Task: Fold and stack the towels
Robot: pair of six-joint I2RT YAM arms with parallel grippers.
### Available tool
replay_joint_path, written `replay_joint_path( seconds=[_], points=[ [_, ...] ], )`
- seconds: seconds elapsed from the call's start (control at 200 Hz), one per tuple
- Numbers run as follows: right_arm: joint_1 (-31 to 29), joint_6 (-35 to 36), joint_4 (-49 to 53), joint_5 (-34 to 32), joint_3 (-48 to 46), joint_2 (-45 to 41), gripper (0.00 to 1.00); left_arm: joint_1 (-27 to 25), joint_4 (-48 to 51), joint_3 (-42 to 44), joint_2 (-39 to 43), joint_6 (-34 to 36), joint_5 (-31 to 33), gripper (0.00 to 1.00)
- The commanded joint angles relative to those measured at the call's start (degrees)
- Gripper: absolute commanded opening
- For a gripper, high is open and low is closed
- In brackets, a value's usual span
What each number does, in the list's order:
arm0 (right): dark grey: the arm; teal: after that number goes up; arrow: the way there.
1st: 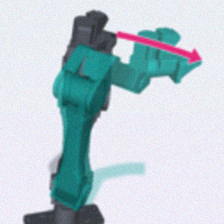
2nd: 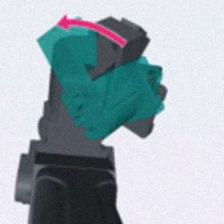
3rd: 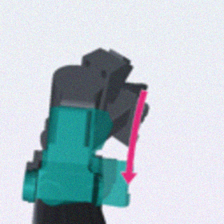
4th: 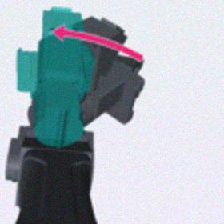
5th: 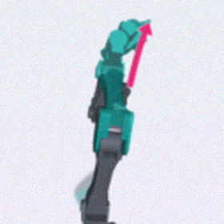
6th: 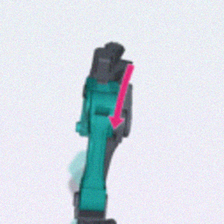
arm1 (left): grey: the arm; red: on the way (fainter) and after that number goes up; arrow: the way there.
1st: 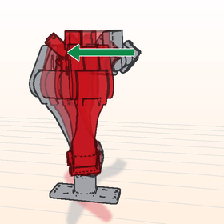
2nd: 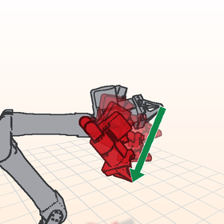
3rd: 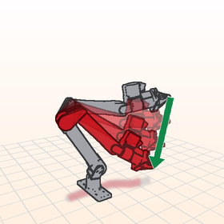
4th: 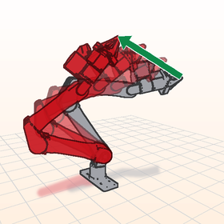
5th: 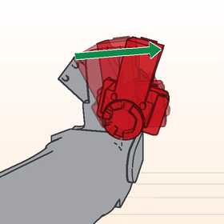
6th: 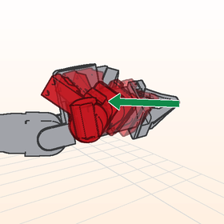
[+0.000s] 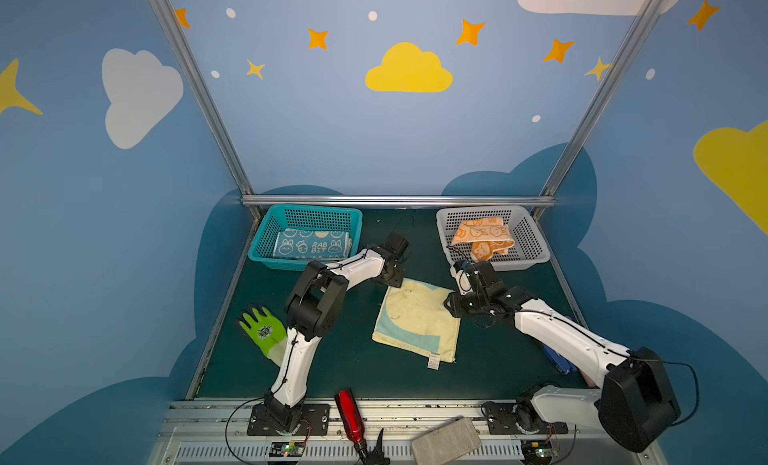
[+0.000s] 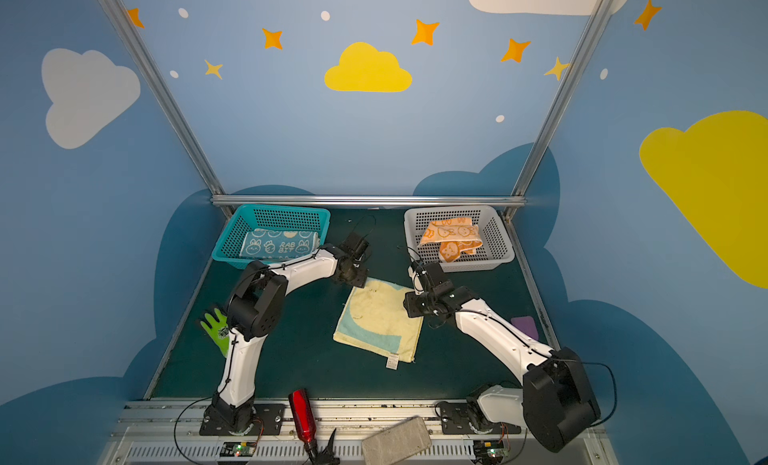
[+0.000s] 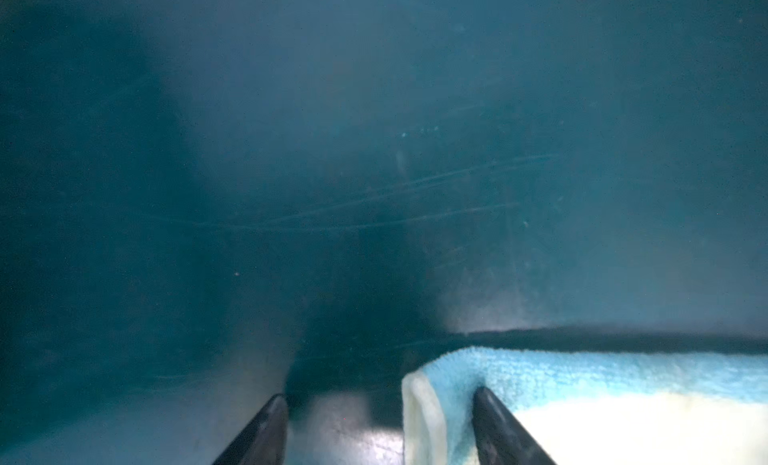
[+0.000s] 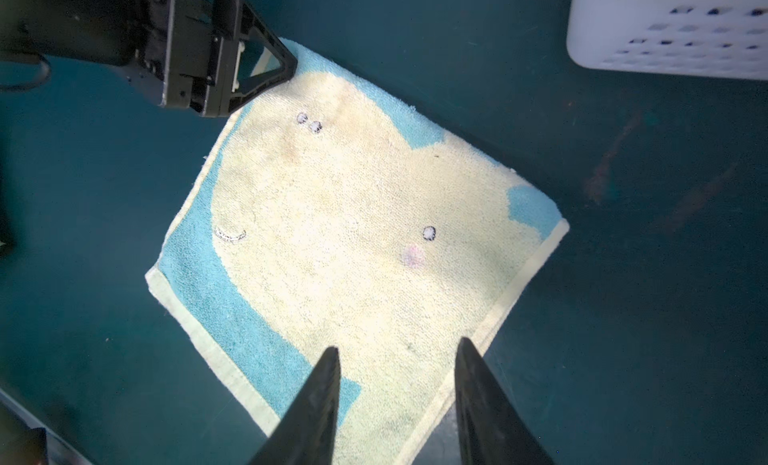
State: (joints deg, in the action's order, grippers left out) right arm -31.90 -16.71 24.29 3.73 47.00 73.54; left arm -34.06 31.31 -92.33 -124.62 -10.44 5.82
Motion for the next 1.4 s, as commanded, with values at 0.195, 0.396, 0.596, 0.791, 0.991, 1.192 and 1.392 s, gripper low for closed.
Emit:
replay_joint_path(
  seconds=[0.195,0.396,0.596,0.791,0.991,1.192,1.392],
  points=[
    [0.87,-0.47,1.55,0.84,0.81,1.3,0.41,-3.25,5.45,-1.93,-5.7,0.31,4.34,0.52],
    [1.34,0.01,1.45,1.4,0.72,1.38,0.41,-3.32,6.22,-2.2,-6.85,0.53,3.49,0.17],
    [1.84,-0.21,2.09,2.21,2.7,5.47,0.42,-3.3,5.35,1.63,-5.11,-1.05,3.93,0.04],
    [-0.22,1.56,6.11,-0.83,9.17,13.4,0.42,-2.77,3.48,10.82,1.0,-3.29,6.41,0.04],
    [-2.02,8.98,2.53,0.49,12.88,16.61,0.42,-1.15,3.1,19.82,7.6,-4.69,9.17,0.04],
    [-2.2,23.23,5.38,3.77,20.68,21.91,0.42,0.13,2.0,25.32,12.82,-4.99,10.08,0.04],
    [-2.11,40.25,8.58,3.47,27.4,27.56,0.42,0.42,0.82,25.04,13.44,-5.47,8.99,0.11]
  ],
)
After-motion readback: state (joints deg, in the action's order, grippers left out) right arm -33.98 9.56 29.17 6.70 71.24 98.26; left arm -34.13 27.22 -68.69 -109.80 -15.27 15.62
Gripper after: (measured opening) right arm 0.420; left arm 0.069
